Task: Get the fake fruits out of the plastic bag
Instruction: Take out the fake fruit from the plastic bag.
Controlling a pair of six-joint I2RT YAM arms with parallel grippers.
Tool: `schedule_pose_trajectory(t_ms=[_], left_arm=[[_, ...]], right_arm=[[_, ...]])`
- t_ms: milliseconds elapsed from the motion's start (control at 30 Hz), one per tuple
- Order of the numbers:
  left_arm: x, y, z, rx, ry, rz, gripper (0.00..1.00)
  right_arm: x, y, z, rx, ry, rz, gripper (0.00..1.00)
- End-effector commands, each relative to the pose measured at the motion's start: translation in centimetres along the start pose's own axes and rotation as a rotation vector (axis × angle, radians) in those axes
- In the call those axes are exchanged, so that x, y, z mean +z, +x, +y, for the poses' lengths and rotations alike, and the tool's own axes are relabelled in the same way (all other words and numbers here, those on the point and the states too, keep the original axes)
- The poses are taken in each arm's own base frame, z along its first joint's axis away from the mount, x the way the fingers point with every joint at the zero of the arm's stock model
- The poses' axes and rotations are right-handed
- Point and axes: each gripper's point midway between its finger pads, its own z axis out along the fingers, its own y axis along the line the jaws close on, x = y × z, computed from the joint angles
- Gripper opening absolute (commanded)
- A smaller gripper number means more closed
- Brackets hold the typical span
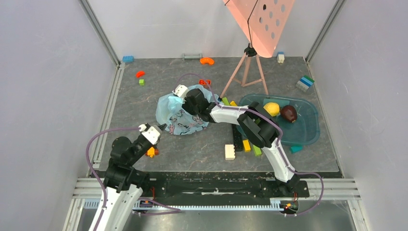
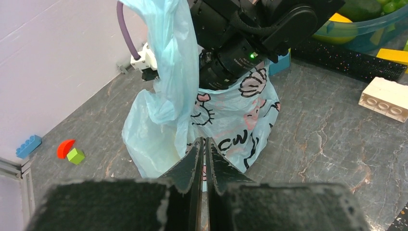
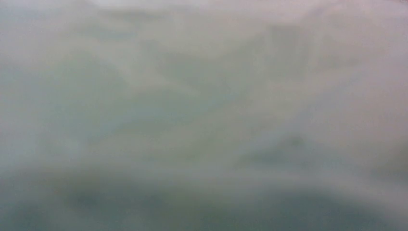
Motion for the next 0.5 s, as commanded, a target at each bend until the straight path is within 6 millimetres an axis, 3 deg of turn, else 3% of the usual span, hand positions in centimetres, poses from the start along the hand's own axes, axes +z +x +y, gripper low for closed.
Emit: schedule_pose_trajectory(t_ms=[0,200,467], left_arm=[[-0.1,-0.6,0.5,-0.002,-0.039,-0.040,0.09],[-0.6,-1.2,1.5,-0.019,-0.128,-0.105,0.11],[-2.1,-2.2,5.3,-0.171,-0.382,-0.203,0.11]], right_arm=[[0.2,2.3,0.3,0.022,-0.020,0.080,0.45],[-1.9,1.3,-0.3,0.026,-0.002,0.037,0.36],[-6.7,-2.3,0.1,0.038,-0.040,-0.084,0.30]])
